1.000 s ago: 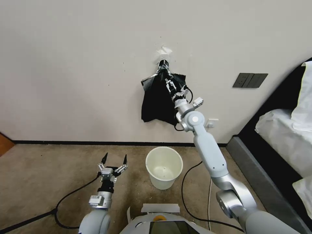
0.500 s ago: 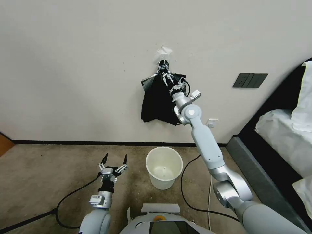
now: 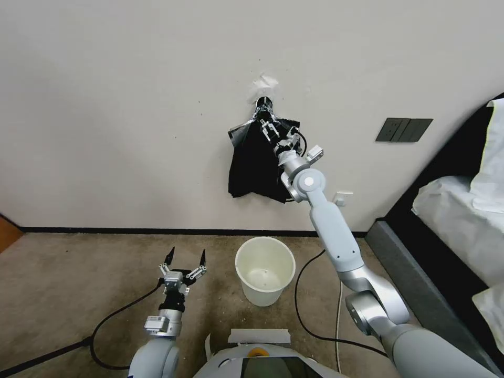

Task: Place a trash bag onto the trash bin.

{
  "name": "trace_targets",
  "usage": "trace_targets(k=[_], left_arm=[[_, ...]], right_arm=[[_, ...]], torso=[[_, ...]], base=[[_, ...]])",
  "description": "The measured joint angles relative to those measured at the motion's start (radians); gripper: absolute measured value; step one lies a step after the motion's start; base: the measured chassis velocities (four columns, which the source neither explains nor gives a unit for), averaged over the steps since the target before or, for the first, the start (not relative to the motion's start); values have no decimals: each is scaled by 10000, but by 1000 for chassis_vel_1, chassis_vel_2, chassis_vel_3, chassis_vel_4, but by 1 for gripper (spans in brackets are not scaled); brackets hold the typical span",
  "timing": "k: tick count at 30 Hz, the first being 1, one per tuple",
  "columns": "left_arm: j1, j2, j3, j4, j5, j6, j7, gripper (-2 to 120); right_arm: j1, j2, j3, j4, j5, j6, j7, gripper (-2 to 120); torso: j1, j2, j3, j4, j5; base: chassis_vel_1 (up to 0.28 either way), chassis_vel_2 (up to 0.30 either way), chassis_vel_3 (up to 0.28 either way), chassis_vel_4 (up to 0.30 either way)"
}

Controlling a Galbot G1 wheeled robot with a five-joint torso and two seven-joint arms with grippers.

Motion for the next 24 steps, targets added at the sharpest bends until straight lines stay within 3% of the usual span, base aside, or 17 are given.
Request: trace_targets(k=[9,12,19,21,22,24], left_arm=[[15,-5,-16,-15,-26,-6,-9,100],[8,-7,-14,-15,-31,-6,-12,100],[76,-1,-24,-52,-99,-6,-21,100],[76,0,-26,-60,-112,-6,-22,100],[76,3,-32,-75,-130,-7,-23,100],[75,3,-32,-76,-134,-6,-24,100]], right_arm=[[73,31,-31,-47,34,-17,-145,99],[109,57,-38,-167,33,-18,-150,92],[80,105,34,-292,34,-4,-199,62],[74,108,45,-292,34,-2,-206,60],[65,111,64,-296,33,2,-227,52],[64,112,68,-301,33,3,-231,52]], torso=[[0,0,0,-1,1],[-1,1,0,0,0],[-1,0,0,0,0],[-1,0,0,0,0],[0,0,0,-1,0],[0,0,0,-1,1]], base=[[0,0,0,0],[0,0,0,0],[0,0,0,0],[0,0,0,0],[0,0,0,0],[0,0,0,0]])
